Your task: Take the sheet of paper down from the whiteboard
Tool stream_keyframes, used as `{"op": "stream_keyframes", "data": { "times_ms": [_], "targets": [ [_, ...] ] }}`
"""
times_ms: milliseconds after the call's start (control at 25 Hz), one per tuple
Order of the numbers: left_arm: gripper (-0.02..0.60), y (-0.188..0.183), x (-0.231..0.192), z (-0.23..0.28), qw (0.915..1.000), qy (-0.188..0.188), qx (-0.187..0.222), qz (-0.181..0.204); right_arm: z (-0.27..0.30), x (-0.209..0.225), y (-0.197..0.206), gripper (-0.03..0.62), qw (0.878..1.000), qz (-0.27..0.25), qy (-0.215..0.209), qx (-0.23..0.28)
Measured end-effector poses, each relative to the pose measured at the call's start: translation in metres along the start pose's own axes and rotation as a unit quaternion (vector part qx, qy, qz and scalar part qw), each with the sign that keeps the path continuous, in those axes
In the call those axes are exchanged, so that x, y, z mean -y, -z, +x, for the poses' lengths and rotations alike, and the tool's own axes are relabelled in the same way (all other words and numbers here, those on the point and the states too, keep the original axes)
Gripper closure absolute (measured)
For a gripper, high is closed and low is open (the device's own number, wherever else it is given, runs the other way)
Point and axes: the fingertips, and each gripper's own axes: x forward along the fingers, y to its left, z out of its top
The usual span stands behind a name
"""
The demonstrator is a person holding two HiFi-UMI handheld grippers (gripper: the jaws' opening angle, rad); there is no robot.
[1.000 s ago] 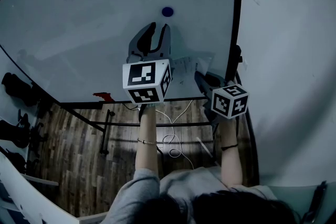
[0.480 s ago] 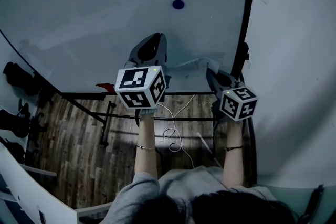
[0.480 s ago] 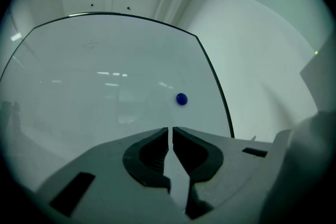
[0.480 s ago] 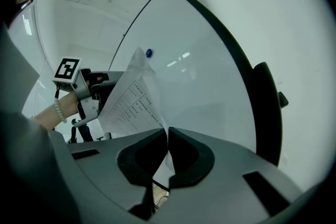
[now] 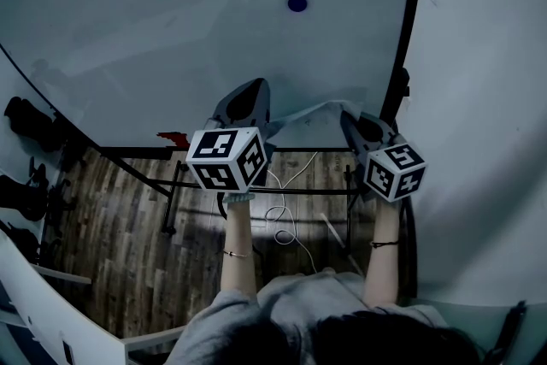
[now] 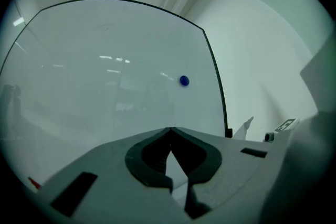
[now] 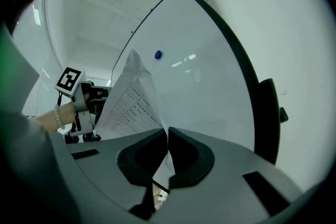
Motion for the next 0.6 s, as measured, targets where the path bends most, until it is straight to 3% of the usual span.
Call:
{"op": "stream_keyframes", "data": {
  "times_ms": [600],
  "targets": [
    [0.575,0.058,0.002,-0.024,0.9976,0.001,-0.051,-0.046,-0.009,-0.009,-0.016,0.594,0.999,-0.029,-0.001,0.021]
  ]
}}
